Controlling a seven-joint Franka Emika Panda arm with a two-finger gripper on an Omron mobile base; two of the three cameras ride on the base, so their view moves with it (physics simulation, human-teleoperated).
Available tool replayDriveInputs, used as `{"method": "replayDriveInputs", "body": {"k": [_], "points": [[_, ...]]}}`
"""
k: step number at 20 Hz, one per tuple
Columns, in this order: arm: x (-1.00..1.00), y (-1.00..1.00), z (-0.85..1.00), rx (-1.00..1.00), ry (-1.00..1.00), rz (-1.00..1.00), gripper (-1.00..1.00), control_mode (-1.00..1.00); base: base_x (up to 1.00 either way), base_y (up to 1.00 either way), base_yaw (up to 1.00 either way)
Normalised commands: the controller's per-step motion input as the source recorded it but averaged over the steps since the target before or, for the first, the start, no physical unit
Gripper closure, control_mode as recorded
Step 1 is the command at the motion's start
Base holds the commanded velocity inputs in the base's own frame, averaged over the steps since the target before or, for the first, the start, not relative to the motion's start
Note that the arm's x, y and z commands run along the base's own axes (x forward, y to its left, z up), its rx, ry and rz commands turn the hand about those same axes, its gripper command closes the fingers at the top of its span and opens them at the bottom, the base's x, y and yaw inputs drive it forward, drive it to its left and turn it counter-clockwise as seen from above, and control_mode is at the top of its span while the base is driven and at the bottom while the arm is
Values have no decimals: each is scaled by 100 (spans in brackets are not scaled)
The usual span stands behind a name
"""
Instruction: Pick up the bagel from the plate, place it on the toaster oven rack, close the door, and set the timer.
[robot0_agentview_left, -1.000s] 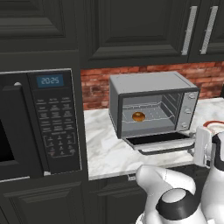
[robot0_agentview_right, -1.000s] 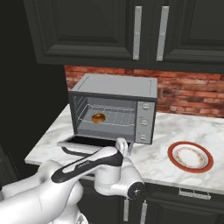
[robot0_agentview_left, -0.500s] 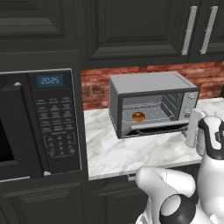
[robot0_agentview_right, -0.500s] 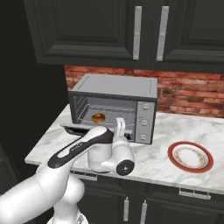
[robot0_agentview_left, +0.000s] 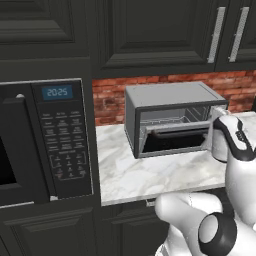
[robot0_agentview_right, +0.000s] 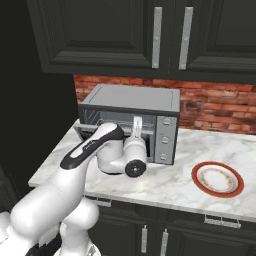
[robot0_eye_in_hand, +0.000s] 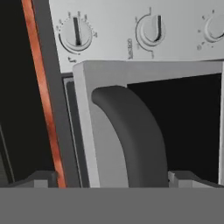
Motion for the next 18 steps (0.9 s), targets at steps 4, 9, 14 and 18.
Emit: {"method": "replayDriveInputs", "body": {"k": [4, 9, 14, 18], "points": [[41, 1, 46, 0, -1, -5, -100, -100, 0, 0, 0], [41, 1, 50, 0, 0, -6, -100, -100, 0, 0, 0], [29, 1, 58, 0, 0, -4, -100, -100, 0, 0, 0], [41, 4, 64, 0, 0, -4, -100, -100, 0, 0, 0]]}}
